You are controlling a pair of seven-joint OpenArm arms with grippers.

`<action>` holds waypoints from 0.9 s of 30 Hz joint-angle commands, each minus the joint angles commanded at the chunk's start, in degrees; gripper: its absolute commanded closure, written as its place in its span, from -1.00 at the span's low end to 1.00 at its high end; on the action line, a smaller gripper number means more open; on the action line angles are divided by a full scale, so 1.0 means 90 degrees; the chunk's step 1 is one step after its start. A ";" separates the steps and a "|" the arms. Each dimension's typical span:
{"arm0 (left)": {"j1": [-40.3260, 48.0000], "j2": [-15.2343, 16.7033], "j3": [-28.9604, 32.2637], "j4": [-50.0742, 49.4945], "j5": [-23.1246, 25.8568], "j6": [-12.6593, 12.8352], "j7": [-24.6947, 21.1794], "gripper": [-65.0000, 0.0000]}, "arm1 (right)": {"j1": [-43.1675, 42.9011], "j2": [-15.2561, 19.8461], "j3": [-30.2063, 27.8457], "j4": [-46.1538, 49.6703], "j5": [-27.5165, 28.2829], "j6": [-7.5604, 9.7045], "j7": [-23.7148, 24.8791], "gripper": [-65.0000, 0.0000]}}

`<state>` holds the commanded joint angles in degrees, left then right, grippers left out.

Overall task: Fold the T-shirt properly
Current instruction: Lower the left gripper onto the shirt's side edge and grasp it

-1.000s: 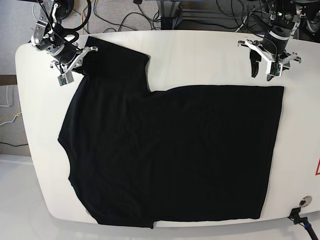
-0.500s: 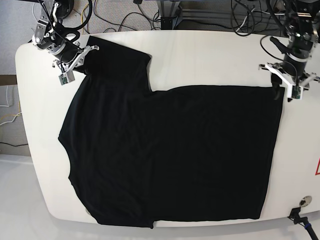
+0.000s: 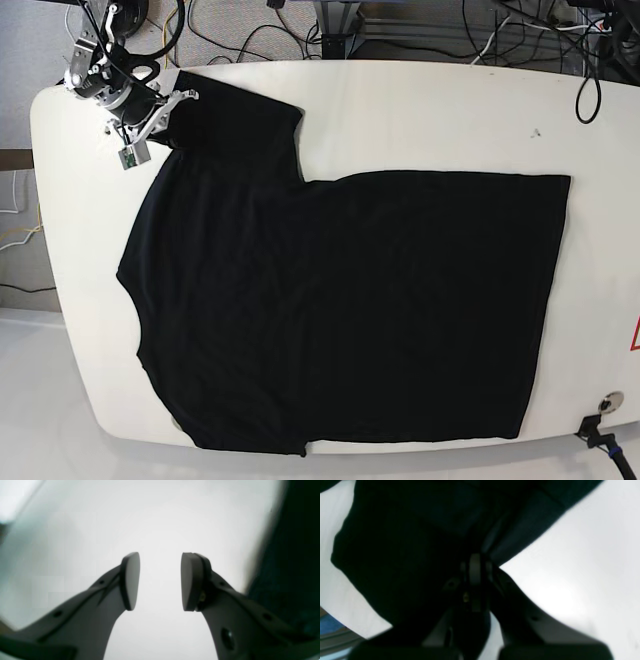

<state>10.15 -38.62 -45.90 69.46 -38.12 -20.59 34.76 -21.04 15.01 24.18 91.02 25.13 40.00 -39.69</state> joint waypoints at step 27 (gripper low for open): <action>-0.1597 0.0295 0.0327 -0.2164 -0.1526 -0.1905 0.2600 0.06 | 0.0067 0.0017 -0.0074 -0.0022 0.0168 0.0000 0.0008 1.00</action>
<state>-4.23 -35.96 -42.96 49.98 -51.85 -37.74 58.17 -20.44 15.16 23.52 90.82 26.65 40.00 -39.62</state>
